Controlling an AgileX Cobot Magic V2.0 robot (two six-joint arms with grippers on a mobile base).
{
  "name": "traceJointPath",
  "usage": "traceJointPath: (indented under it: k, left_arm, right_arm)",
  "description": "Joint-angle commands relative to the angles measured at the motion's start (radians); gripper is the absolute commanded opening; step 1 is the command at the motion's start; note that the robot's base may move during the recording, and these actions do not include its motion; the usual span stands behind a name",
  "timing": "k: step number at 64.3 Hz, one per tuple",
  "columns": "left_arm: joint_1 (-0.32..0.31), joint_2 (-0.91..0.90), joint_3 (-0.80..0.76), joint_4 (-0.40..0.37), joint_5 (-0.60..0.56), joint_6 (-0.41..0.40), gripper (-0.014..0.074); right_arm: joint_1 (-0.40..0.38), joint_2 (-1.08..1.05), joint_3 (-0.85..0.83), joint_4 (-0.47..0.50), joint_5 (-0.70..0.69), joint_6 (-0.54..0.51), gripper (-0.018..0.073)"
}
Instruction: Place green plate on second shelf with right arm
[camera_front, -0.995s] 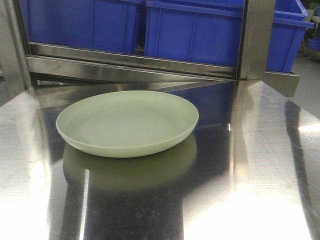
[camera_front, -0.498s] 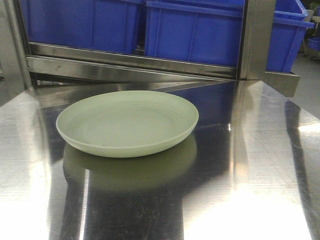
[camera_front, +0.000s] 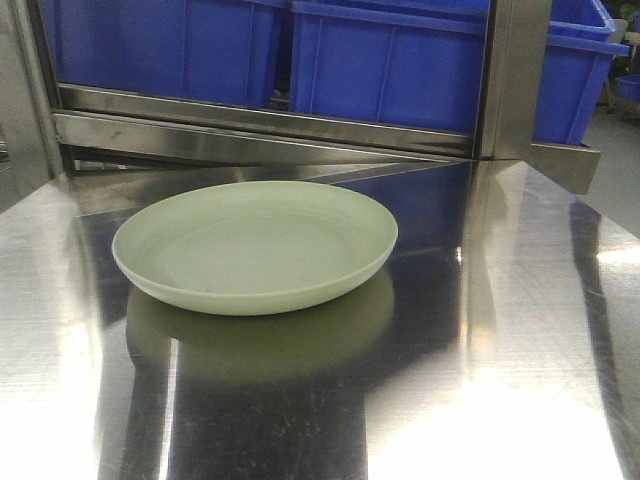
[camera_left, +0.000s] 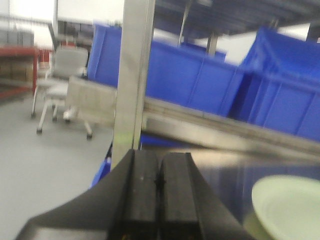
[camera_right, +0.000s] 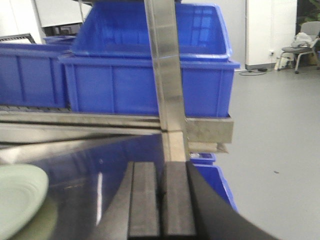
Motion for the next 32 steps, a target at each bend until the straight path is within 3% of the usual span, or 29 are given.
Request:
traceJointPath:
  k: [1,14,23,32]
  left_arm:
    - [0.001,-0.020,0.041,-0.010,-0.043,-0.003,0.0130]
    - [0.001,-0.020,0.041,-0.010,-0.042,-0.003,0.0130]
    - [0.001,-0.020,0.041,-0.010,-0.042,-0.003,0.0130]
    - [0.001,-0.020,0.041,-0.010,-0.042,-0.003,0.0130]
  right_arm:
    - [0.016,0.008,-0.124,-0.005,0.011,0.009,0.0046]
    - [0.114,0.210,-0.362,0.000,0.281,0.009,0.0046]
    - [0.185,0.365,-0.537,0.016,0.378,0.009,0.0046]
    - [0.253,0.507,-0.675,0.243,0.354,0.009,0.0046]
